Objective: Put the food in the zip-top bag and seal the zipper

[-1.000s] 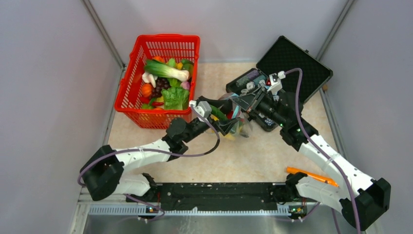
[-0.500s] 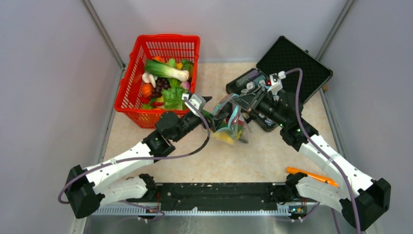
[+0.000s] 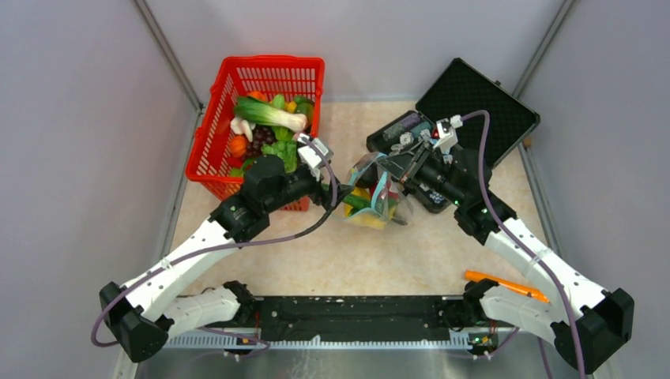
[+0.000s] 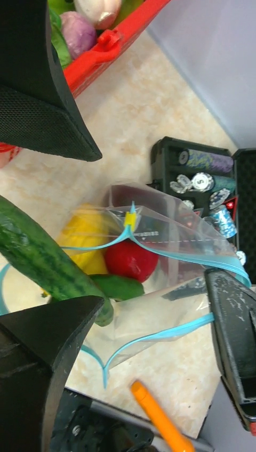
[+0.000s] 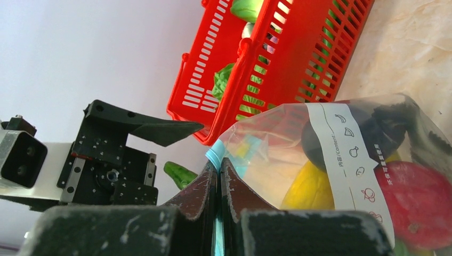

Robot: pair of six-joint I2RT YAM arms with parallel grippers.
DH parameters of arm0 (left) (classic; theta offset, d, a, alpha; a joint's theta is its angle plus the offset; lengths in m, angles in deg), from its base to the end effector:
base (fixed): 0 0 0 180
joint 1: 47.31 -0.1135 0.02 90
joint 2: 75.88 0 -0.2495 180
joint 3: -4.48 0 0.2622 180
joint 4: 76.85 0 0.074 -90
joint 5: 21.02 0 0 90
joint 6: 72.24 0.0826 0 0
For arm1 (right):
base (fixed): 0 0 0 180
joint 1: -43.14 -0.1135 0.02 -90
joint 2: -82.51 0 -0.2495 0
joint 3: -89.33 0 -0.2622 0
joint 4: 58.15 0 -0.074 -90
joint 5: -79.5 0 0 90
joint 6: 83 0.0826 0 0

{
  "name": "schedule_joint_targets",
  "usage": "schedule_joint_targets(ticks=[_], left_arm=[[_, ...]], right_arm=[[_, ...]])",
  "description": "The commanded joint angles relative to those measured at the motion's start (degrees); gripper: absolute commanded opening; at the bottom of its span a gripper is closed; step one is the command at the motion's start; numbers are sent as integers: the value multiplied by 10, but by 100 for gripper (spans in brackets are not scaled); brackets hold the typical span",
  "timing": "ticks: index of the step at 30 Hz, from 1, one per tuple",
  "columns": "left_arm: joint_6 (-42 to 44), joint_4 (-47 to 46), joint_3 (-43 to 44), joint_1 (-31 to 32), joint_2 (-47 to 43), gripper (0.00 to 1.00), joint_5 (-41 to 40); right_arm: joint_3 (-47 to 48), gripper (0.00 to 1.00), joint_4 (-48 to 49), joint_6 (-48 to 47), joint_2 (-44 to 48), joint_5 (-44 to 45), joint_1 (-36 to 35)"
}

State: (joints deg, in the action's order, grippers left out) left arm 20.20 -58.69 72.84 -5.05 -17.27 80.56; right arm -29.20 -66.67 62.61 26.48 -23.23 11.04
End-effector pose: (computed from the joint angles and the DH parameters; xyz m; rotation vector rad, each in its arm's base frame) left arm 0.2121 -0.2152 0.3482 0.8102 1.5664 -0.6838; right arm 0.2410 0.1727 0.3370 0.1798 1.7950 1.3222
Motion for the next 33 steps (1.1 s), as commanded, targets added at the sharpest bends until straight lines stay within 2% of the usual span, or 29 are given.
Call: schedule_joint_targets(ticks=[1,5,8,15,23,33], left_arm=[[26,101,58,-33,-26,98,89],[57,169,109,-55,-20,99,146],[108,278,179,-61,7,99,175],[262,538,321,-63,124,99,166],[286,558,326,-64,148,94,156],[275,537,319,-64,135,50,165]], right_arm=[[14,0,46,-7,14,-8,1],[13,0,49,-8,8,-13,1],[13,0,50,-9,7,-17,1],[11,0,52,-11,7,-21,1],[12,0,51,-14,8,-26,1],[10,0,50,-15,7,-21,1]])
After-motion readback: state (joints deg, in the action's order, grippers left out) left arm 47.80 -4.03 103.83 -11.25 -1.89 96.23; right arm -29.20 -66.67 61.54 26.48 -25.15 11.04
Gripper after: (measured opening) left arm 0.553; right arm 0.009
